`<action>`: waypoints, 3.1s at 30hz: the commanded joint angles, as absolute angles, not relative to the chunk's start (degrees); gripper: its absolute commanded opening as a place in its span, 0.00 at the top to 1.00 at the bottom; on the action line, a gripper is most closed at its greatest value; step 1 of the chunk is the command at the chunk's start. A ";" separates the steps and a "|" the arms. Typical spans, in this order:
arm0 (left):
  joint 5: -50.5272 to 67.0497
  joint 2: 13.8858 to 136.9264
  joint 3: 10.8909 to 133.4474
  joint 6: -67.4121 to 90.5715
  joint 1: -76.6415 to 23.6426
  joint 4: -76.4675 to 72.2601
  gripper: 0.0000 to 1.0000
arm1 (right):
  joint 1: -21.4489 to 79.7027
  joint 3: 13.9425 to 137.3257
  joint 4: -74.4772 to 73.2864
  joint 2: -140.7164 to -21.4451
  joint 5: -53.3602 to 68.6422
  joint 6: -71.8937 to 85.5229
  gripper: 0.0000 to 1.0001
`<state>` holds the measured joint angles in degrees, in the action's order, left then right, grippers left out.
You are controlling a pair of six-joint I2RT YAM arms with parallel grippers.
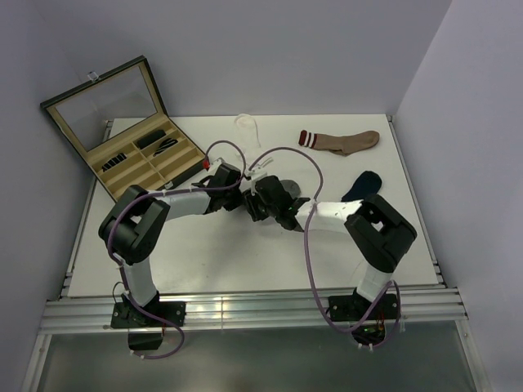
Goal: Roll the socks
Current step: Roll the sock at the center of the board.
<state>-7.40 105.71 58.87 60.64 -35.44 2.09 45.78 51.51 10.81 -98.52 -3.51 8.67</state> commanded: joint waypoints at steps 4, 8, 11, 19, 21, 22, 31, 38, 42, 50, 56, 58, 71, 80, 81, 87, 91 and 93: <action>-8.61 105.82 59.50 58.62 -35.77 7.91 1.00 | 46.76 54.23 12.04 -103.27 -5.45 5.27 0.56; -8.53 105.47 59.15 58.80 -35.77 7.73 1.00 | 46.85 54.23 11.08 -105.03 -4.22 6.15 0.58; -8.00 105.38 59.06 59.24 -35.68 7.65 1.00 | 47.02 54.58 9.94 -106.34 -4.83 6.33 0.63; -8.17 100.82 55.64 61.52 -35.42 5.19 0.84 | 45.80 58.27 3.52 -108.11 -4.31 10.18 1.00; -10.36 97.75 53.28 62.75 -35.33 4.57 0.75 | 44.74 58.27 1.76 -107.32 -0.47 12.03 1.00; -10.81 96.78 52.48 63.19 -35.16 3.53 0.63 | 43.52 57.58 1.84 -106.79 2.08 13.09 1.00; -10.11 90.09 45.10 66.36 -34.89 -5.00 0.27 | 31.39 48.26 18.97 -106.43 31.88 32.68 1.00; -7.39 91.05 43.86 65.13 -35.42 -8.35 0.24 | 25.58 43.34 38.10 -113.46 44.99 50.06 1.00; -5.89 92.28 44.12 64.95 -35.68 -9.84 0.25 | 23.29 40.96 48.15 -117.33 48.78 58.43 0.97; -4.13 95.97 47.10 63.28 -36.56 -9.76 0.28 | 20.92 38.14 51.51 -119.71 48.25 62.14 0.95; -3.52 99.75 49.30 62.75 -37.09 -9.58 0.30 | 20.57 38.41 49.67 -120.15 47.73 61.35 0.94; -3.86 100.55 50.00 62.40 -37.09 -9.67 0.32 | 20.57 38.76 48.35 -120.15 47.37 60.39 0.94; -7.03 108.45 56.68 60.82 -37.44 -0.72 0.75 | 20.74 40.87 37.46 -116.72 44.12 52.74 0.91; -11.15 107.24 59.15 59.85 -37.97 6.32 1.00 | 24.16 44.47 21.31 -107.86 35.10 41.76 0.66; -11.86 106.79 59.32 59.94 -37.97 8.33 1.00 | 25.39 45.52 19.36 -106.62 33.42 38.70 0.64; -16.61 104.41 60.73 61.61 -37.97 16.42 1.00 | 32.07 48.95 7.65 -97.74 11.62 27.80 0.56; -16.61 104.06 60.38 62.58 -38.06 18.63 1.00 | 37.69 48.25 8.96 -94.57 3.62 23.39 0.56; -16.09 104.15 60.21 62.93 -37.97 18.98 1.00 | 39.54 47.64 10.02 -93.52 0.11 20.41 0.56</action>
